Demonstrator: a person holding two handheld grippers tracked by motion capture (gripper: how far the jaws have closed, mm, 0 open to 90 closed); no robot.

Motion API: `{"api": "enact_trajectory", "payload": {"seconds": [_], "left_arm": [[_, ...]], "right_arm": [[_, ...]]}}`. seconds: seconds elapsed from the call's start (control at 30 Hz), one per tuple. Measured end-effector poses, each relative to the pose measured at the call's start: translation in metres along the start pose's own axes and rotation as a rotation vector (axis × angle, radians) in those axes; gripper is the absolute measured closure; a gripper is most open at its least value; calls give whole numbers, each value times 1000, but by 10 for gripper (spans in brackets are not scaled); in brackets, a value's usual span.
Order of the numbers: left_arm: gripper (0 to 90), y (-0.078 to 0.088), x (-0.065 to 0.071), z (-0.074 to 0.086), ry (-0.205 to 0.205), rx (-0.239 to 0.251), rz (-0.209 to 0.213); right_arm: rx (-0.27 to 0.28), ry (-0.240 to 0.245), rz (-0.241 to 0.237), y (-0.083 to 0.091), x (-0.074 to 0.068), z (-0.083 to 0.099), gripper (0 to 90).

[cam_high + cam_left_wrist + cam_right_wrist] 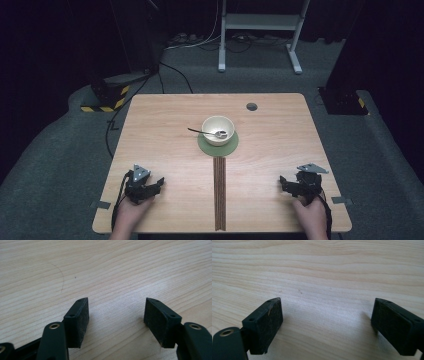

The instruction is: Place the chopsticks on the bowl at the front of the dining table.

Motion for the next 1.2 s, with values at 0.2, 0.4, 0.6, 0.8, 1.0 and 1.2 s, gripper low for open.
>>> {"api": "enact_trajectory", "payload": {"seconds": [0.2,0.4,0.6,0.8,1.0,1.2], "left_arm": [[374,0,-2,0,-28,-16,2],[375,1,-2,1,-24,-12,-3],[391,-1,0,-2,28,23,-15],[384,-1,-6,-2,13,10,-64],[372,0,2,1,50,-21,-133],[390,7,45,5,-7,-53,-71]], "right_arm": [[5,8,8,-3,2,-3,97],[-3,-15,12,-5,0,-4,92],[-2,6,-7,-6,0,-6,92],[15,56,4,-6,-2,-7,106],[-2,50,-13,-5,-3,-6,106],[12,47,-12,-7,-2,-7,105]]}}
Point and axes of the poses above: each handheld gripper's, and its own axes: y roughly backward along the jaws, z roughly out of its underside, x roughly to its right, the point moved 10 cm from there along -y, roughly forward along the jaws
